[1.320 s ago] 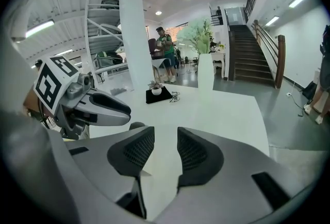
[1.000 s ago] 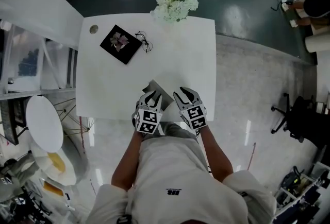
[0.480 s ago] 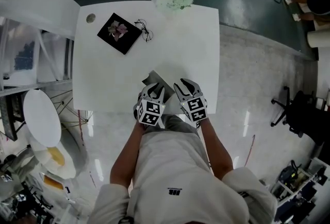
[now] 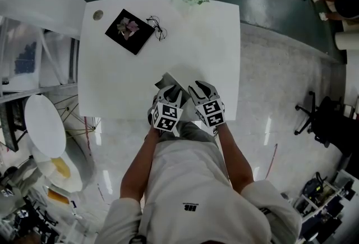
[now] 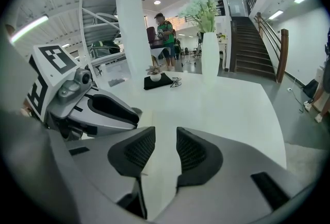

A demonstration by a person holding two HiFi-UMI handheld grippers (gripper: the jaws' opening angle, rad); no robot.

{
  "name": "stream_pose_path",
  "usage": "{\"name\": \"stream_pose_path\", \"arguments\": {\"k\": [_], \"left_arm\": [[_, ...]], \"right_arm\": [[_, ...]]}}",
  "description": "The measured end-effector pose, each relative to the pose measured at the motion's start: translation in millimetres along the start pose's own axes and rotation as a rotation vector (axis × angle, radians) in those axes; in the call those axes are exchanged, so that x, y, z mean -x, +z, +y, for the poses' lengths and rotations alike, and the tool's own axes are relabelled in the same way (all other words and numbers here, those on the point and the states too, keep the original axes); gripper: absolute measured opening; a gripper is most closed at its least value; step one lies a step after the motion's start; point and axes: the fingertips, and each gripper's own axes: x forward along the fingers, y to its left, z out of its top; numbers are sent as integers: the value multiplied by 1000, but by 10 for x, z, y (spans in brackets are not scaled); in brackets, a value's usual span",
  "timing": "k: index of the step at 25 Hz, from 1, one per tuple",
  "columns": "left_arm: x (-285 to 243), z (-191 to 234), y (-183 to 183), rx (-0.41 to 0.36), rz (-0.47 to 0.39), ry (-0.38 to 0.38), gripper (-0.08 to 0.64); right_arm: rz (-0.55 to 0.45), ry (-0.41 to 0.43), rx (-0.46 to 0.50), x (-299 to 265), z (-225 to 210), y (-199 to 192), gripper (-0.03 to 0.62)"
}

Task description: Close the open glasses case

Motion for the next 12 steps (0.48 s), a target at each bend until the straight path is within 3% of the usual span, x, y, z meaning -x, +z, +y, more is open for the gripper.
{"name": "stream_pose_path", "arguments": {"k": [12], "left_arm": [[51,-53,-45,-4,-4,-24,98]], "right_arm": [[0,28,10,-6,184,13,127]]}}
